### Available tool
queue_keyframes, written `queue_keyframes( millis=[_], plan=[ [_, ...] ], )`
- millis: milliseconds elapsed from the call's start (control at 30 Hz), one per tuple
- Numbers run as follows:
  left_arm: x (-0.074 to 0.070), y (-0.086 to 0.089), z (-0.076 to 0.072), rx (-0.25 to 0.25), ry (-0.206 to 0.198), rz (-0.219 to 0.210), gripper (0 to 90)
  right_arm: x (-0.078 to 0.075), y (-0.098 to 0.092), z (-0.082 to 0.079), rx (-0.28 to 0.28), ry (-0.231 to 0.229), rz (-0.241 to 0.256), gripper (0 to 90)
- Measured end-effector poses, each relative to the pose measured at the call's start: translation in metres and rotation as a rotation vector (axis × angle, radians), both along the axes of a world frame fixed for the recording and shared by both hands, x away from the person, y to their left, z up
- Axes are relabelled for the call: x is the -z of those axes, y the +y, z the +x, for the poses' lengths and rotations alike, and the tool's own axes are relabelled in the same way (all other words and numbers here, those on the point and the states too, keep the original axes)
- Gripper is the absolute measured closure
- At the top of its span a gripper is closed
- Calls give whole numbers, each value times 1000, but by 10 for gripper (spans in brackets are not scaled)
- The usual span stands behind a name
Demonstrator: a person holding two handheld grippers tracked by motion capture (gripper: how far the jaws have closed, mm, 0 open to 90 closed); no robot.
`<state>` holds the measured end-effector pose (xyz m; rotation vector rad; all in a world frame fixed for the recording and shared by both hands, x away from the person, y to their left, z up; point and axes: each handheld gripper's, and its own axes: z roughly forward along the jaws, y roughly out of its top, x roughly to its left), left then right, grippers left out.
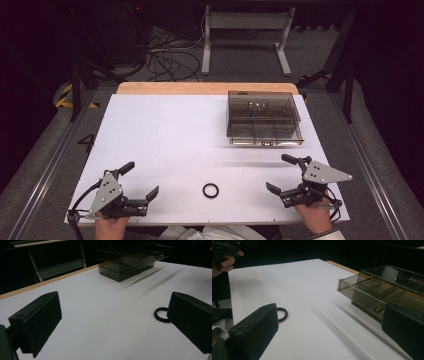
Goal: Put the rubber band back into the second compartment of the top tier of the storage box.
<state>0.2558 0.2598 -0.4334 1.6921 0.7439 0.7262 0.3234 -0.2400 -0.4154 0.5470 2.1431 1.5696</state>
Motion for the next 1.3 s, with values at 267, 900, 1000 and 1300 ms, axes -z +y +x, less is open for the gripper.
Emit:
queue_keyframes(
  millis=[267,900,1000,1300],
  plan=[
    [-1,0,-1,3,-1,8,5,0,0,0,-9,5,2,21],
    [-1,-2,-1,-2,5,12,6,-3,4,0,-30,16,-20,47],
    [-1,-1,-1,-4,4,9,5,-7,10,2,-44,25,-31,58],
    [0,-2,-1,-6,8,8,6,-16,30,9,-90,56,-56,61]
  ],
)
